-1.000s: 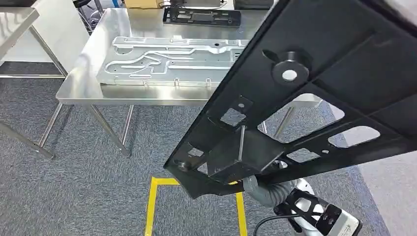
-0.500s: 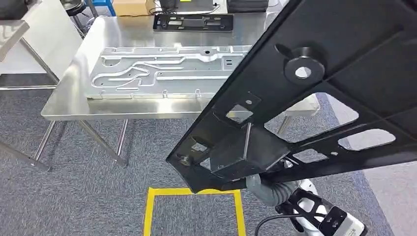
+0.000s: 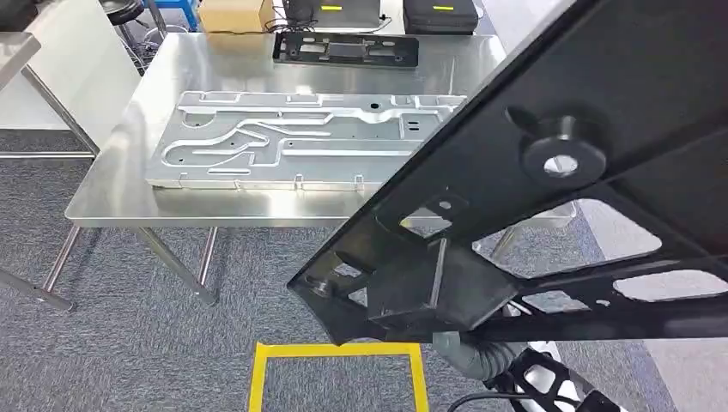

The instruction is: Take the parts from the cabinet and place them on the table.

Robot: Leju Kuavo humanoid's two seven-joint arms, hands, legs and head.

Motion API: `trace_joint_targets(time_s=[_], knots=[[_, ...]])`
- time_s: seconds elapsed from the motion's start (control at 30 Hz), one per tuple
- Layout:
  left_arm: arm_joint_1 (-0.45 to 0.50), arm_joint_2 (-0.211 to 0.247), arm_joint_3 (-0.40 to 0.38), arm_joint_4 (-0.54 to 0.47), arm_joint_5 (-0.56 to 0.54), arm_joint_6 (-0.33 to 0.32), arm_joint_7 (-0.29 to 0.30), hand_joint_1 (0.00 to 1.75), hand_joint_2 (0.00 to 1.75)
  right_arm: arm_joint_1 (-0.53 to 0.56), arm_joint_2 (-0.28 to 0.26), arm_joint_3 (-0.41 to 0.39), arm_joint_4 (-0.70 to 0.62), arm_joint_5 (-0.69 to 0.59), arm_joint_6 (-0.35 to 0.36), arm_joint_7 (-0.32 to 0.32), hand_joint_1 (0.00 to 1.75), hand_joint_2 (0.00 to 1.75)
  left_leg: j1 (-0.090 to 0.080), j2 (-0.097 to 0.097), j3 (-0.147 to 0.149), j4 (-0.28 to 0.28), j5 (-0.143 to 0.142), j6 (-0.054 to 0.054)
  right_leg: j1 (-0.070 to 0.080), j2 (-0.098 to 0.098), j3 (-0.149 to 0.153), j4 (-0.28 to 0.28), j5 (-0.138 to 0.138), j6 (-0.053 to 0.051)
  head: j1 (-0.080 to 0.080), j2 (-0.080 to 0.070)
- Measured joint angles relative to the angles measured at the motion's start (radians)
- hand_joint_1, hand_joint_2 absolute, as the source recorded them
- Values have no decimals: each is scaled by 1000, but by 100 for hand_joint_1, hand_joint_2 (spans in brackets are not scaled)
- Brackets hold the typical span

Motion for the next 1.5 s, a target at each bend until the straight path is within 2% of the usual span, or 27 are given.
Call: trace_joint_targets(time_s=[0.03,0.13,0.2,0.27,0.33,0.37,0.43,0.47,0.5,0.57,0.63,0.7,0.73,0.8,0.87,0.93,1.0,1.03,1.07,1.13,1.17,1.2,1.27,1.33,1.4,1.47,1.5], knots=[[2,0,4,0,1,0,0,0,175,2,1,0,-2,1,2,0,175,175,0,0,13,0,-9,-1,0,0,7,-43,30,-2,0,0],[2,-4,14,0,2,0,1,0,175,4,2,0,-6,4,8,0,175,175,-1,0,43,-2,-37,-8,3,-2,80,-274,209,-23,0,0],[-2,-5,15,0,3,0,3,0,175,5,6,0,-8,8,11,0,175,175,-5,-1,54,-3,-51,-23,12,-2,82,-285,188,-32,-1,0],[0,-6,17,0,7,1,3,0,175,6,10,0,-10,9,16,0,175,175,-7,-1,70,3,-40,-37,10,-1,92,-298,198,-47,0,0],[-1,-7,21,0,10,2,3,0,175,7,15,0,-10,11,19,0,175,175,-3,1,64,38,-59,-47,2,0,121,-306,194,-60,0,0],[-2,-10,21,0,9,2,1,0,175,7,17,0,-11,12,19,0,175,175,-1,1,34,95,-73,-52,2,-1,128,-306,187,-65,-1,0],[1,-10,24,0,11,3,0,0,175,13,21,0,-11,15,20,0,175,175,2,1,-60,247,-145,-60,4,-2,139,-306,172,-67,-1,0],[3,-10,27,0,12,3,0,0,175,17,21,0,-11,16,21,0,175,175,3,1,-97,297,-171,-61,4,-1,146,-306,165,-67,-1,0],[6,-10,31,0,12,3,0,0,175,20,22,0,-11,17,21,0,175,175,4,1,-119,311,-171,-61,4,0,155,-306,158,-67,-1,0],[10,-10,37,0,12,3,0,0,175,22,26,0,-12,20,21,0,175,175,5,2,-98,210,-98,-60,4,2,180,-306,140,-64,-1,0],[13,-10,39,0,12,3,-3,0,175,22,29,0,-16,23,21,0,175,175,4,3,-44,31,37,-48,4,0,206,-307,117,-57,-1,0],[11,-10,40,0,12,2,-9,0,175,21,31,0,-19,26,20,0,175,175,-7,4,-47,14,10,-36,6,2,205,-306,108,-45,-1,0],[11,-10,40,0,11,2,-11,0,175,20,32,0,-19,28,19,2,175,175,-10,3,-44,11,24,-29,5,2,206,-310,104,-39,-2,0],[15,-9,42,0,11,0,-14,0,175,16,32,0,-24,30,16,0,175,175,-4,1,-24,-2,19,-17,7,2,218,-297,111,-28,-1,0],[15,-9,43,0,10,0,-17,0,175,4,32,-1,-29,31,8,-1,175,175,-2,1,5,-16,15,-5,2,0,190,-225,101,-24,-1,0],[10,-9,45,0,10,0,-18,0,175,-7,32,-3,-34,31,-3,0,175,175,-2,1,15,-16,2,0,-1,0,85,-71,43,-14,-1,0],[10,-9,46,0,10,1,-18,0,175,-9,32,-4,-34,34,-9,0,175,175,-2,0,29,-16,-13,0,-2,0,10,7,-3,-6,-1,0],[10,-9,47,0,10,2,-17,0,175,-12,32,-6,-33,35,-13,0,175,175,-2,-1,41,-16,-21,-1,-3,-1,1,-11,15,-7,-1,0],[10,-9,48,0,10,2,-16,0,175,-18,32,-10,-33,37,-19,0,175,175,-2,-1,55,-16,-31,-3,-4,-1,14,-70,60,-8,-1,0],[8,-9,53,0,8,2,-16,0,175,-33,32,-18,-32,50,-42,0,175,175,-3,-1,84,-17,-53,-9,-2,-1,67,-244,196,-22,-1,0],[8,-10,57,0,6,2,-16,0,175,-41,31,-21,-30,55,-52,0,175,175,-3,-1,89,-14,-62,-14,4,-2,71,-286,235,-30,-1,0],[4,-10,60,0,1,2,-15,0,175,-49,29,-26,-27,56,-63,0,175,175,-5,-4,89,-16,-66,-21,8,-3,70,-291,204,-32,0,0],[1,-8,63,0,-7,1,-14,0,175,-66,28,-45,-19,57,-81,3,175,175,-5,-1,96,-12,-65,-33,9,1,75,-294,222,-44,0,0],[-3,-5,63,0,-11,2,-15,0,175,-86,23,-72,-3,55,-86,3,175,175,-4,1,97,6,-72,-40,1,0,100,-309,219,-55,0,0],[-8,-5,64,0,-17,0,-19,0,175,-112,21,-107,51,67,-94,1,175,175,-1,1,32,124,-107,-46,1,-1,110,-312,211,-66,0,0],[-7,-2,65,0,-24,0,-24,0,175,-137,21,-147,131,135,-138,5,175,175,3,1,-63,266,-180,-57,1,-2,115,-312,202,-67,0,0],[-7,-2,65,0,-29,0,-26,0,175,-155,22,-165,188,182,-163,6,175,175,4,1,-95,302,-189,-60,1,-1,117,-312,200,-67,0,0]])
